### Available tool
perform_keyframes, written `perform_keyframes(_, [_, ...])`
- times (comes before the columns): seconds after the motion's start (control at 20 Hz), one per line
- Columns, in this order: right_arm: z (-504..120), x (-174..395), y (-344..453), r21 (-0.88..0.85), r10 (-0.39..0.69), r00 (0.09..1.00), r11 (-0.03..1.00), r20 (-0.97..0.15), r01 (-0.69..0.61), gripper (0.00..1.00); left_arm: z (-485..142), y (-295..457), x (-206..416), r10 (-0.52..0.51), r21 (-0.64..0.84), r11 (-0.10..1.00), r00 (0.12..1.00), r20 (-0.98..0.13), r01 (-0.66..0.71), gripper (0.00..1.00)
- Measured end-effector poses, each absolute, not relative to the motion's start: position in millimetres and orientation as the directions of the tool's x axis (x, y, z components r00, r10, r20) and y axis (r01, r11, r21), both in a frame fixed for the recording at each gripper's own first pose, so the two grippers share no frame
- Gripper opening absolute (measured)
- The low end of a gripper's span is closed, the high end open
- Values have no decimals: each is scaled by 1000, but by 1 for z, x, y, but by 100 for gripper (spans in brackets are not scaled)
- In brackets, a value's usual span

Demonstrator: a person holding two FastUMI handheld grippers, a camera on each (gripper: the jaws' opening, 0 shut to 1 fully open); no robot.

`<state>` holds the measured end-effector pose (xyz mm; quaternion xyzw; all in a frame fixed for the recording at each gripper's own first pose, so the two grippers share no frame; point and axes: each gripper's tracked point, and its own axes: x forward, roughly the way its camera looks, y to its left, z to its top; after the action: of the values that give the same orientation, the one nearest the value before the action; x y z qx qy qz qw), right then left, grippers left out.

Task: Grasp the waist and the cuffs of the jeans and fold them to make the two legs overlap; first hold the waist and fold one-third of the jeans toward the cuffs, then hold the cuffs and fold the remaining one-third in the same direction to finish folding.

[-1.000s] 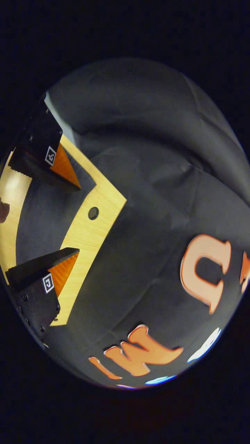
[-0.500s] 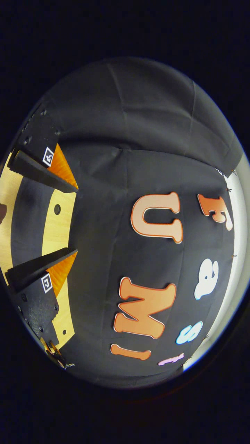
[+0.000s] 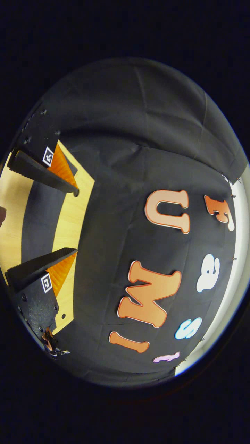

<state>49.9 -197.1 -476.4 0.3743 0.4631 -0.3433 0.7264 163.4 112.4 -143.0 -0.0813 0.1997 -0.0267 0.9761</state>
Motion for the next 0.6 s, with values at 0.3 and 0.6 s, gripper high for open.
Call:
perform_keyframes(0.3, [-440,70,-193,309,-175,436,483,-883,819,16,-133,86,162,-104,-126,990,920,-377,60,95])
perform_keyframes(0.6, [-366,76,-167,327,-233,550,600,-802,730,15,-133,72,163,-114,-111,991,915,-386,77,90])
